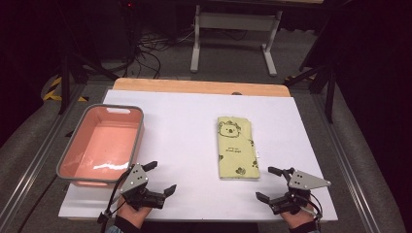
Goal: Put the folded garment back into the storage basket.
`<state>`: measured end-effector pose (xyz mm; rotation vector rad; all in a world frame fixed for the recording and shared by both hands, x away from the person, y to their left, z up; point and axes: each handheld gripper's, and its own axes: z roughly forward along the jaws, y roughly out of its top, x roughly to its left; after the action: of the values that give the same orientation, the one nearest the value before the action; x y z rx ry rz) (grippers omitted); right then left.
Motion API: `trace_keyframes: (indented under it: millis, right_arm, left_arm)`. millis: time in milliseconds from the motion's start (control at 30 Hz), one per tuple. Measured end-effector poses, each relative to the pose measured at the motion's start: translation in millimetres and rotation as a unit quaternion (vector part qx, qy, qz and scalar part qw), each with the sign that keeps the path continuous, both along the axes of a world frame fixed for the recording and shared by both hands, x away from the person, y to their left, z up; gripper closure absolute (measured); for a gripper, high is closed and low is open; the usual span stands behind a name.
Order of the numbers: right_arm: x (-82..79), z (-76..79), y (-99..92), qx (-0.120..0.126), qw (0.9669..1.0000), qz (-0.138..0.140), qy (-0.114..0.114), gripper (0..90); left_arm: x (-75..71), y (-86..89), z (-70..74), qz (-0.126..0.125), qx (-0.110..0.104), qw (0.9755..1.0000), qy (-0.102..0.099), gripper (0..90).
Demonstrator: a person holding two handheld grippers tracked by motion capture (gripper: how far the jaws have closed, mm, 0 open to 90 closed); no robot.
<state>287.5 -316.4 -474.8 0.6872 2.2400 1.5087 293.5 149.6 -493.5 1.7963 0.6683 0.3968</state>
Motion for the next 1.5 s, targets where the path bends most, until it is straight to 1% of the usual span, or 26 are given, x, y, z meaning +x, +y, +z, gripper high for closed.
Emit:
trace_keyframes:
  millis: [33,100,133,167,267,333,367,467,633,667,700,733,767,833,867,900,1000,1100,1167,1200,1267,1367,1400,1433,1500]
  right_arm:
    - [-0.2,0.1,0.0,0.001,1.0,0.0,-0.001,2.5]
    - [-0.5,0.0,0.2,0.001,1.0,0.001,-0.003,2.2]
    - [-0.8,0.0,0.2,0.002,1.0,0.005,-0.006,2.7]
    - [-0.8,0.0,0.2,0.002,1.0,0.005,-0.006,2.7]
    - [-0.7,0.1,0.4,0.003,0.9999,0.008,-0.007,2.8]
    - [-0.4,-0.1,0.5,0.002,1.0,0.007,-0.004,2.5]
    - [-0.4,-0.1,0.5,0.002,1.0,0.007,-0.004,2.5]
    - [-0.6,0.1,0.7,0.0,1.0,0.005,0.0,2.4]
    - [-1.8,0.9,0.6,-0.003,1.0,0.003,0.003,3.4]
    - [-1.6,0.7,0.8,-0.003,1.0,0.004,0.004,3.6]
    - [-1.6,0.7,0.8,-0.003,1.0,0.004,0.004,3.6]
    - [-1.5,0.6,1.0,-0.003,1.0,0.005,0.005,3.7]
    - [-1.5,0.6,1.0,-0.003,1.0,0.005,0.005,3.7]
    - [-1.3,0.2,1.1,-0.002,1.0,0.007,0.007,3.8]
    - [-1.5,0.2,1.0,-0.002,1.0,0.006,0.007,3.9]
    - [-1.7,0.3,0.6,-0.002,1.0,0.006,0.007,4.0]
    - [-2.2,-0.1,-0.8,0.0,1.0,0.005,0.007,4.0]
    - [-2.5,-0.3,-1.5,0.0,1.0,0.005,0.008,4.1]
    - [-2.8,-0.4,-1.4,0.0,1.0,0.005,0.008,4.1]
    - [-2.9,-0.6,-1.4,0.0,1.0,0.006,0.008,4.2]
    - [-3.1,-1.0,-1.9,0.0,0.9999,0.006,0.01,4.2]
    - [-3.5,-1.1,-2.8,0.001,0.9999,0.004,0.009,4.3]
    - [-3.6,-1.2,-3.1,0.001,0.9999,0.003,0.009,4.3]
    - [-3.6,-1.2,-3.1,0.001,0.9999,0.003,0.009,4.3]
    - [-3.7,-1.3,-3.1,0.001,1.0,0.003,0.009,4.3]
  left_arm:
    - [-0.2,-0.4,0.3,-0.002,0.001,1.0,-0.002,0.0]
    - [-0.6,-1.5,0.8,-0.001,0.005,1.0,0.001,0.0]
    - [-0.3,-2.2,1.2,0.005,0.012,0.9999,-0.001,0.0]
    - [-0.3,-2.2,1.2,0.005,0.012,0.9999,-0.001,0.0]
    - [-0.5,-3.9,2.4,0.016,0.014,0.9998,0.005,0.0]
    - [0.0,-4.2,2.9,0.016,0.014,0.9997,0.007,0.1]
    - [0.4,-4.9,3.6,0.011,0.013,0.9997,0.015,0.1]
    - [3.0,-6.4,6.5,-0.007,0.0,0.9993,0.036,0.1]
    - [5.2,-10.1,15.6,-0.013,-0.008,0.9995,0.028,0.0]
    - [5.5,-12.9,16.8,-0.013,-0.022,0.9993,0.028,0.4]
    - [5.5,-12.9,16.8,-0.013,-0.022,0.9993,0.028,0.4]
    - [6.7,-15.9,17.7,-0.03,-0.033,0.9985,0.033,0.2]
    - [6.7,-15.9,17.7,-0.03,-0.033,0.9985,0.033,0.3]
    - [8.4,-19.5,19.6,-0.036,-0.03,0.9984,0.033,0.3]
    - [10.2,-21.1,21.5,-0.039,-0.022,0.9986,0.03,0.3]
    - [11.3,-22.0,22.9,-0.04,-0.019,0.9986,0.028,0.4]
    - [17.9,-25.6,30.1,-0.05,-0.016,0.9982,0.03,2.5]
    - [23.3,-31.1,36.8,-0.051,-0.012,0.9981,0.032,2.9]
    - [26.2,-36.3,42.2,-0.052,-0.005,0.9983,0.027,2.9]
    - [28.3,-38.9,45.7,-0.053,0.004,0.9983,0.023,2.9]
    - [31.8,-43.8,49.8,-0.055,0.01,0.9982,0.022,3.2]
    - [38.7,-51.4,55.1,-0.058,0.019,0.9978,0.024,3.3]
    - [42.5,-54.7,57.4,-0.063,0.022,0.9973,0.03,3.9]
    - [42.5,-54.7,57.4,-0.063,0.022,0.9973,0.03,4.4]
    - [48.7,-60.2,60.2,-0.068,0.028,0.9967,0.036,4.8]
